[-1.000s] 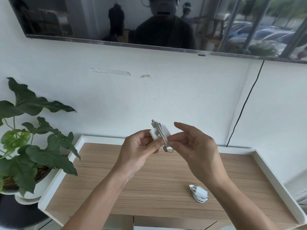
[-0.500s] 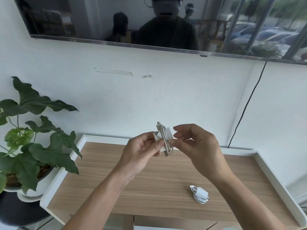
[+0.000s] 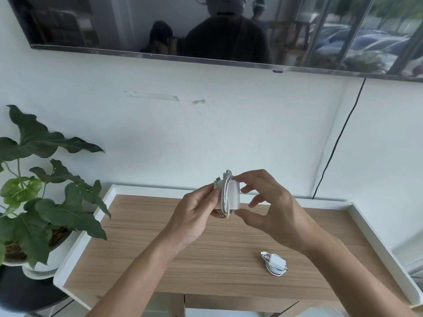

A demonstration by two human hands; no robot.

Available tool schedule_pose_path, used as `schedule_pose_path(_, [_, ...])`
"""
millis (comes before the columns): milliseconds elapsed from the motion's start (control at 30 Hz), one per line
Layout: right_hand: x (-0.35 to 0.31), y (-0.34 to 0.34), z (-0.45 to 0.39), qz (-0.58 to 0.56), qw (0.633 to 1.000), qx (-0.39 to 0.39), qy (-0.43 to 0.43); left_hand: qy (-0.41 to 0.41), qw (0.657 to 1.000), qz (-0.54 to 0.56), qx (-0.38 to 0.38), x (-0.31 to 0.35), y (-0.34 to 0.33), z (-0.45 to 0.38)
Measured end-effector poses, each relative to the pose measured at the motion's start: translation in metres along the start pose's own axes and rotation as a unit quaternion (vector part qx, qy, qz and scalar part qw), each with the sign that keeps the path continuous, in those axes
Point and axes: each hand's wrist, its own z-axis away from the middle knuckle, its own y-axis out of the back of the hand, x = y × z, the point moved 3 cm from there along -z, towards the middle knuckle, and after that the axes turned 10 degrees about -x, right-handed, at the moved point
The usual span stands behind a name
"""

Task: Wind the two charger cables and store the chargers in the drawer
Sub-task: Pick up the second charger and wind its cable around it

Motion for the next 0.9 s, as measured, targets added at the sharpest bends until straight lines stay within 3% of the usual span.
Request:
schedule_pose_path(233, [0.015,-0.027,0.012,0.076,0.995,0.055,0.013,0.039,0.999,0.006,0.021,-0.026,-0.004,-0.001])
schedule_pose_path(467, [0.054,-0.052,0.022,0.096,0.994,0.049,-0.031,0.156,0.988,0.018,0.003,-0.065,-0.006,-0.007])
schedule_pose_path(733, [0.125,-0.084,0.038,0.154,0.983,-0.015,-0.102,0.233,0.957,-0.172,-0.020,-0.146,0.002,-0.005])
schedule_pose_path(833, [0.168,-0.102,0.052,0.156,0.971,-0.060,-0.168,0.254,0.931,-0.259,-0.035,-0.176,0.006,0.005])
schedule_pose_path(900, [0.196,-0.119,0.063,0.165,0.957,-0.102,-0.214,0.290,0.922,-0.254,-0.027,-0.197,0.009,0.014])
